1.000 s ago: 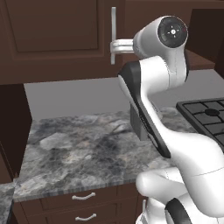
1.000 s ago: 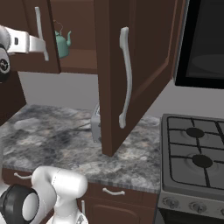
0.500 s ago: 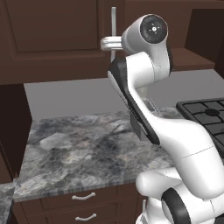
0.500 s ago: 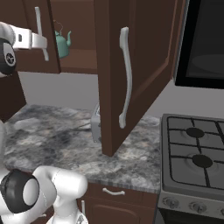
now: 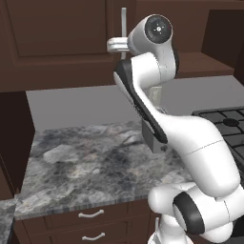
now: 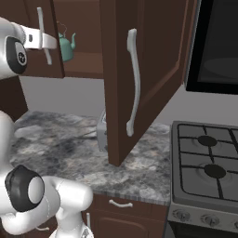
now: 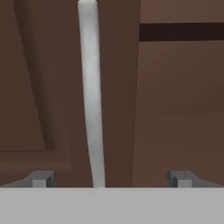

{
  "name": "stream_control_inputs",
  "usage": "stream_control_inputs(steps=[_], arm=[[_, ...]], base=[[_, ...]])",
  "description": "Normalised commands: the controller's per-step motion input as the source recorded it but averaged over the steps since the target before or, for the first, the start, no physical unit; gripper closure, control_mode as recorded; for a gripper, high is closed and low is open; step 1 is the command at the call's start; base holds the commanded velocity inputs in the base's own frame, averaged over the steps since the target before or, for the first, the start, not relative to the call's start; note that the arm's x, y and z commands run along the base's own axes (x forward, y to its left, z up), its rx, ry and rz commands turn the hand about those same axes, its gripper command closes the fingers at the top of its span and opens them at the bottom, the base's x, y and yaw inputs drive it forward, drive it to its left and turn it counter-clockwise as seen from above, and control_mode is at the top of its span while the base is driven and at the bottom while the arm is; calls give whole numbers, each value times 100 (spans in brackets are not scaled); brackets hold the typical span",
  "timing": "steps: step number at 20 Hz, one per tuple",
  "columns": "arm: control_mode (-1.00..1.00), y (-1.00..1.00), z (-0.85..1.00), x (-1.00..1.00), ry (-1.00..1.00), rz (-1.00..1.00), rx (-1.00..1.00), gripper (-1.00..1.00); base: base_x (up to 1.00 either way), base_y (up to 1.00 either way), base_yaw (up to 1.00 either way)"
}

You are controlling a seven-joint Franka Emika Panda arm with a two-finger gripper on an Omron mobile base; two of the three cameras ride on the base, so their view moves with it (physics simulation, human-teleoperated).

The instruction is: Open the cabinet, pick the kettle from the cabinet, and place it in the sink.

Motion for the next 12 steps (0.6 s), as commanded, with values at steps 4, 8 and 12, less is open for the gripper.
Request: stream_control_inputs(steps=[4, 8, 12], arm=[[-100, 6, -10, 42, 0, 0, 0, -100], [-100, 11, -10, 45, 0, 0, 0, -100], [-100, 9, -8, 44, 0, 0, 0, -100]], base=[[0, 0, 0], [0, 0, 0], [0, 0, 0]])
